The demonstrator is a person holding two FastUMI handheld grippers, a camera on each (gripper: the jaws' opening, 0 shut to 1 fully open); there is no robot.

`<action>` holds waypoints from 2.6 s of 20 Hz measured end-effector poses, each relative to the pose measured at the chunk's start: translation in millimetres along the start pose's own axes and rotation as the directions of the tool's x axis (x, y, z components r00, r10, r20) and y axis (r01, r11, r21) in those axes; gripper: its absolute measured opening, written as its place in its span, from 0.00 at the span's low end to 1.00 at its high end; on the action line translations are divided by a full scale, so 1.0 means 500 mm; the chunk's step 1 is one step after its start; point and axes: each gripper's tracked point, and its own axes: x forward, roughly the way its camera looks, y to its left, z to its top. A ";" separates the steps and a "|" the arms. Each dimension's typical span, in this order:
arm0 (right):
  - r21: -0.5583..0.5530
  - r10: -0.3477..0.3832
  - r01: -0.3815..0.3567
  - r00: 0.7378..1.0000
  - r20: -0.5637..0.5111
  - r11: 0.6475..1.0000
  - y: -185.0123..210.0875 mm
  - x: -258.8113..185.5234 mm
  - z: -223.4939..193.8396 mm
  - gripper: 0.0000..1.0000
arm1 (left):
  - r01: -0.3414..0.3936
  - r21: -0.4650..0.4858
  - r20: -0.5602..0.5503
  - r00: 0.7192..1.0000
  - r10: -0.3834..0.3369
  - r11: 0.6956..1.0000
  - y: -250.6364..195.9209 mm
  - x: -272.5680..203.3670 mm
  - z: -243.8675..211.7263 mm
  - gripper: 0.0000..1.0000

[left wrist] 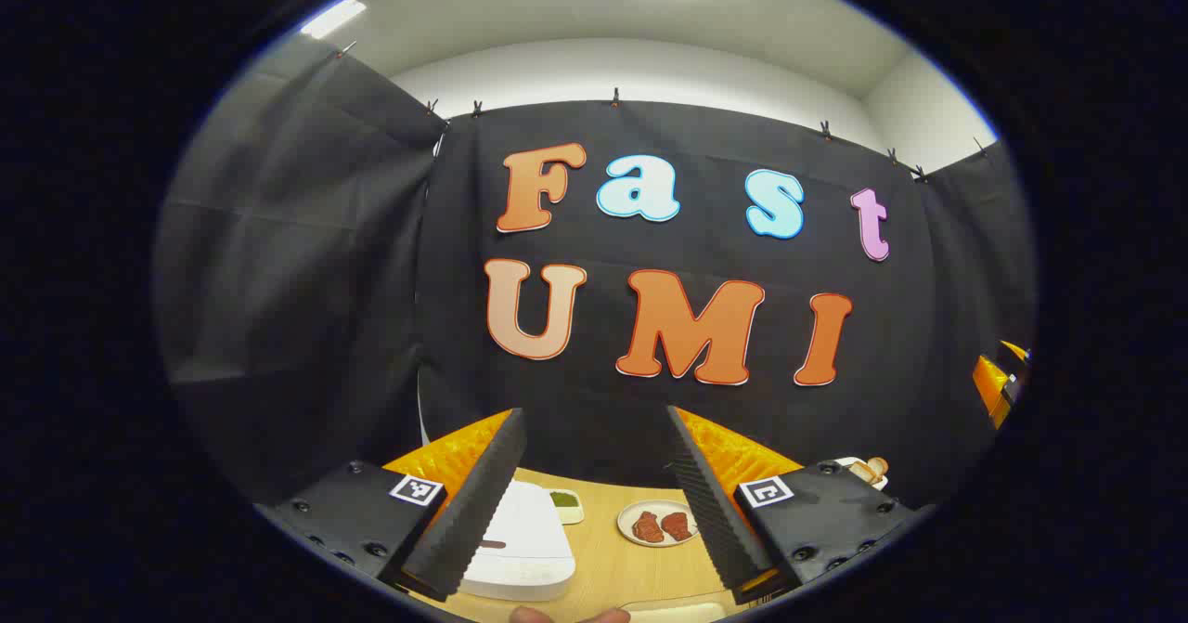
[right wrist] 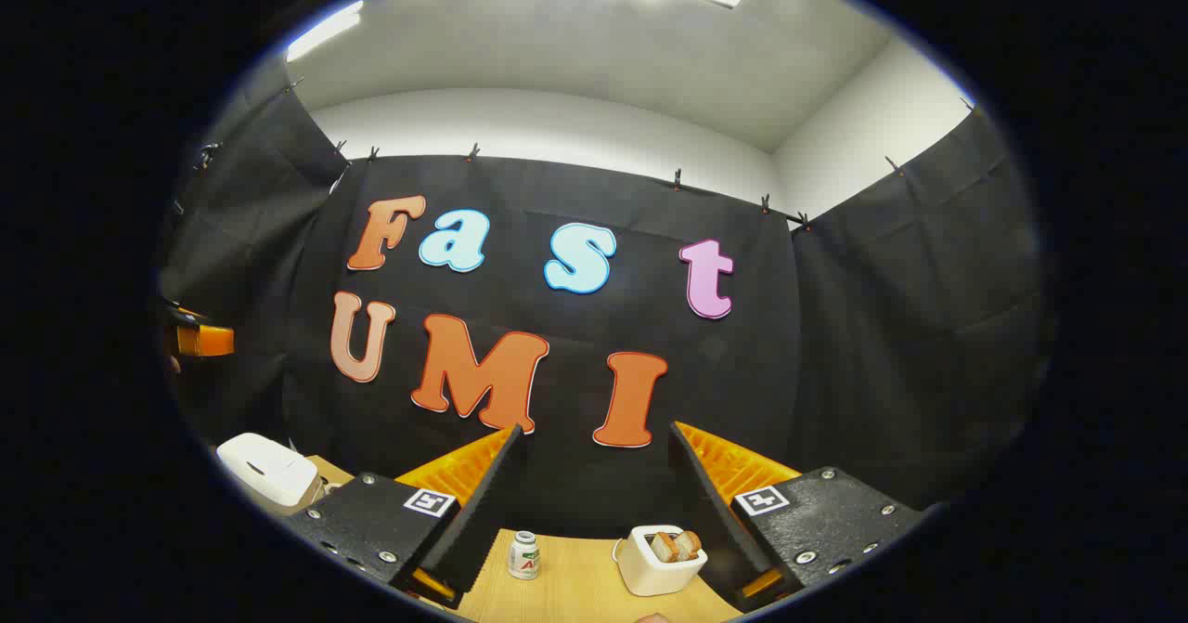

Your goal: Close the left gripper, press the button to open the rice cooker; take a wooden spoon from the chopstick holder with the right hand, scoop a spoonful of rice and pour it into the rice cooker, then put the wooden spoon back into the chopstick holder.

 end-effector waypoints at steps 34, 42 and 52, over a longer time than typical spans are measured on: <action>-0.025 0.020 -0.022 0.997 -0.072 0.999 0.015 -0.032 -0.014 0.94 | -0.118 -0.017 -0.305 0.946 0.107 0.993 0.212 0.009 -0.113 0.26; -0.059 -0.031 0.025 0.993 -0.111 0.998 -0.005 -0.062 -0.046 0.94 | -0.105 -0.111 -0.610 0.792 0.016 0.988 0.214 0.062 -0.305 0.04; -0.114 -0.135 0.115 0.975 -0.179 0.987 -0.020 -0.136 -0.082 0.94 | -0.177 -0.240 -0.841 0.529 -0.113 0.955 0.235 0.131 -0.540 0.05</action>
